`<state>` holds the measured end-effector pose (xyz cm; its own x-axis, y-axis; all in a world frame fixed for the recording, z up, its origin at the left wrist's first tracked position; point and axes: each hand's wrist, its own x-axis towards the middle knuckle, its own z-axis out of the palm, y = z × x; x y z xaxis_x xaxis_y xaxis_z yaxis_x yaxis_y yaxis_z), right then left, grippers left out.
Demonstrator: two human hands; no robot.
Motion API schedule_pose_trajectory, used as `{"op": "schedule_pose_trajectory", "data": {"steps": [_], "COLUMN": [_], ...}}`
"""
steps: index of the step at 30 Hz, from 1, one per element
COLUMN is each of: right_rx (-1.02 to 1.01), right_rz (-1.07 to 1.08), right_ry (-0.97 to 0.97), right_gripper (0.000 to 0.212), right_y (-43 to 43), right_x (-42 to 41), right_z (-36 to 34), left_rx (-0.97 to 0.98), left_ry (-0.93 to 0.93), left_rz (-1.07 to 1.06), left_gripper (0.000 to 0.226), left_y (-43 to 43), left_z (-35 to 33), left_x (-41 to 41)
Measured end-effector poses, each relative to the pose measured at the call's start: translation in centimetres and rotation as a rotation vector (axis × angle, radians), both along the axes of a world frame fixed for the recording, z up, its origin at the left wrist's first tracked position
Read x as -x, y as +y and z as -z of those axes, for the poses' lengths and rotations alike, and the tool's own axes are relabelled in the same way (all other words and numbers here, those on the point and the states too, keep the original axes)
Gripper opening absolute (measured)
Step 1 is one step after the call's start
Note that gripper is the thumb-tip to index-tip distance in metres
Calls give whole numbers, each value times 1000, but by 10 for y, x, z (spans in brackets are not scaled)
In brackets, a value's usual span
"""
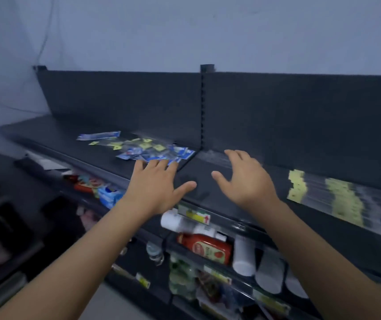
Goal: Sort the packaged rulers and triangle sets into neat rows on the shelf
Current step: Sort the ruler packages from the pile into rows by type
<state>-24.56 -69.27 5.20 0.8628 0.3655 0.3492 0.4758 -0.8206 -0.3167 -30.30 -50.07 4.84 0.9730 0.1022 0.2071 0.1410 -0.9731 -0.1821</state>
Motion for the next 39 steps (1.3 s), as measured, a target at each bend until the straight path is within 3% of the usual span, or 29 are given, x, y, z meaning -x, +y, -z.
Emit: {"op": "schedule_pose_trajectory", "data": {"steps": [7,14,23,31,36,39], "right_rx": [48,34,44,124,283,324], "right_rz": [-122,-194,-213,-223,-152,-106], "right_ry": [147,168,176,276,371,456], "right_gripper": [68,66,34,31,29,31], "right_y": [142,239,373,454,480,491], "right_x": [-10,-57,-184,-261,-289,-298], "right_z": [12,32,50,64,61,54], "left_rx": [95,163,138,229,209,237], "left_ry": [13,32,154,171,212,325], "left_rz": [-110,-136,-128,-18,15,65], "left_gripper": [89,89,80,51,53,65], "left_y": [143,238,371,467,522,552], "left_z": [4,20,49,61,53,47], "left_x": [12,-27,-159,-278,-336,-367]}}
